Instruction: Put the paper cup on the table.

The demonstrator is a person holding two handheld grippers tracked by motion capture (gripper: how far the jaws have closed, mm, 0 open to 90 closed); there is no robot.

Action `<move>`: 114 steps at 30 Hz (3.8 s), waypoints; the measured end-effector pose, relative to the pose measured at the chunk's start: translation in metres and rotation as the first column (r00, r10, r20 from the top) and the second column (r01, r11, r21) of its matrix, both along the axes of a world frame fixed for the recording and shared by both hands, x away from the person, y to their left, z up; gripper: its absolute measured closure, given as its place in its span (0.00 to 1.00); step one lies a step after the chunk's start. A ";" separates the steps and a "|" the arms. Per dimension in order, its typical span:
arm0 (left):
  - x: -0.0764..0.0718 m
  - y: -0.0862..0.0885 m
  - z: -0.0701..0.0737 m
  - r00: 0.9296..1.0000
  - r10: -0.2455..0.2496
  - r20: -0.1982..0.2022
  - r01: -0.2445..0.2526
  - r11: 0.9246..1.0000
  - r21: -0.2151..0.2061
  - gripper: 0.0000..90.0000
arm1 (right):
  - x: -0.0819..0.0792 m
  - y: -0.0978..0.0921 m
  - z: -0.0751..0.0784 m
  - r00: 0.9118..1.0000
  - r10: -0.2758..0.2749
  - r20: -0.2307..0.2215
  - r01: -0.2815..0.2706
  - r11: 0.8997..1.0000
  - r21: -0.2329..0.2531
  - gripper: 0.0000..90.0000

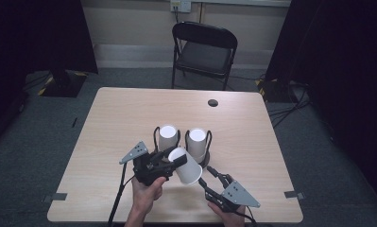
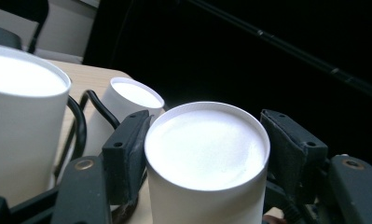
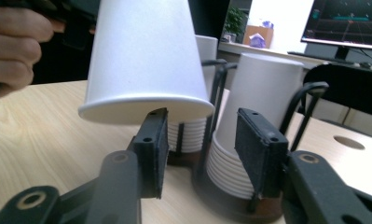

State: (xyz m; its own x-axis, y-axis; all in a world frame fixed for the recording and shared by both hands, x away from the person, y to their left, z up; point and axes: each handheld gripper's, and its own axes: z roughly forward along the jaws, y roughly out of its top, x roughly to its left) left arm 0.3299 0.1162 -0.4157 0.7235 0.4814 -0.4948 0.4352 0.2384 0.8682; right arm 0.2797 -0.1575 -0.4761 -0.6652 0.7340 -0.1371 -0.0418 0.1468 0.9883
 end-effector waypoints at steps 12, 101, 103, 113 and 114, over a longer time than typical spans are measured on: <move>-0.021 0.009 -0.013 0.998 0.016 -0.066 -0.020 0.997 -0.071 0.39 | 0.000 0.014 0.001 0.996 0.069 0.063 -0.069 0.998 -0.004 0.67; -0.025 0.007 -0.028 0.965 0.045 0.259 -0.150 0.903 0.402 0.19 | 0.022 -0.002 0.005 0.955 0.063 -0.291 -0.103 0.987 -0.127 0.97; -0.026 0.007 -0.029 0.964 0.049 0.261 -0.158 0.895 0.416 0.19 | 0.023 -0.003 0.006 0.951 0.065 -0.302 -0.108 0.986 -0.129 0.97; -0.030 0.000 -0.034 0.954 0.012 0.298 -0.166 0.852 0.496 0.19 | 0.029 -0.011 0.013 0.921 0.065 -0.384 -0.136 0.978 -0.160 0.97; -0.031 -0.001 -0.035 0.955 0.000 0.298 -0.158 0.847 0.507 0.19 | 0.030 -0.012 0.015 0.916 0.068 -0.395 -0.142 0.977 -0.161 0.97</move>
State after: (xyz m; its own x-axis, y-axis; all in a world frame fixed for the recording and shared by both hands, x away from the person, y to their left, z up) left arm 0.2992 0.1152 -0.4507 0.7391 0.6710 0.0595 0.1588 -0.2594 0.9526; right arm 0.3095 -0.1694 -0.4614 -0.7653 0.6434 0.0202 0.3109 0.3421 0.8868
